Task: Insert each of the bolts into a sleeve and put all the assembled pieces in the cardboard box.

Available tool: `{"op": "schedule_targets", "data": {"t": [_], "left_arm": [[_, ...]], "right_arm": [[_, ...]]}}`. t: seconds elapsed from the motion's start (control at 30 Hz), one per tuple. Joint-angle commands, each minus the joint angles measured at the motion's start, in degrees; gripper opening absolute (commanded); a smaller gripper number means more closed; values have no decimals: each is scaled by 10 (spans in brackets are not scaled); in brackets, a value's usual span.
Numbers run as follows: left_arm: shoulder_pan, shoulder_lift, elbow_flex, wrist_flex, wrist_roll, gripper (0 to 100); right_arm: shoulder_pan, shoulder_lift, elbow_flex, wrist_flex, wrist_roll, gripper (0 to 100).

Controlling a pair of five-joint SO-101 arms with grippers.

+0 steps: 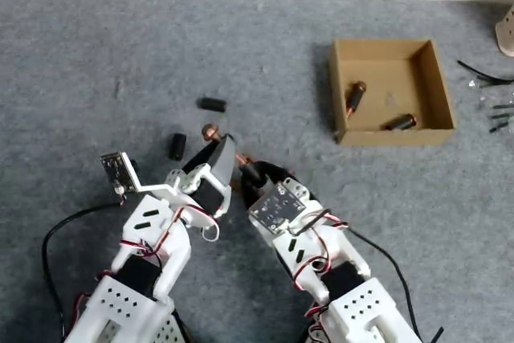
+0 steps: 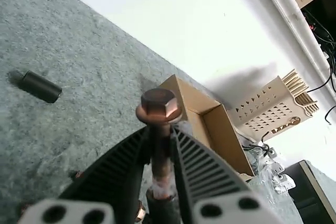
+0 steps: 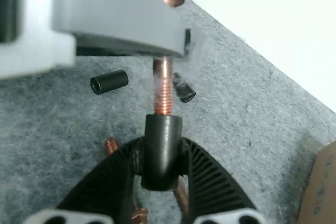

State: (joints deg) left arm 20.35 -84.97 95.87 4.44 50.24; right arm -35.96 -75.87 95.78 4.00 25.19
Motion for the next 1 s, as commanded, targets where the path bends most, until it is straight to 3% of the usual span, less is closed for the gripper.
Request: {"op": "schedule_targets", "data": {"t": [0.0,0.3,0.7,0.97], "left_arm": [[15,-10,-11,55,0,7],[42,-10,-44,129,-2,7],[51,-9,-39,133,-42,11],[44,-5,-43,139,-43,303]], "right_arm": [[7,-4,59,-18,6,5],[12,-4,58,-19,6,5],[23,-4,58,-20,5,5],[23,-4,58,-20,5,5]]}}
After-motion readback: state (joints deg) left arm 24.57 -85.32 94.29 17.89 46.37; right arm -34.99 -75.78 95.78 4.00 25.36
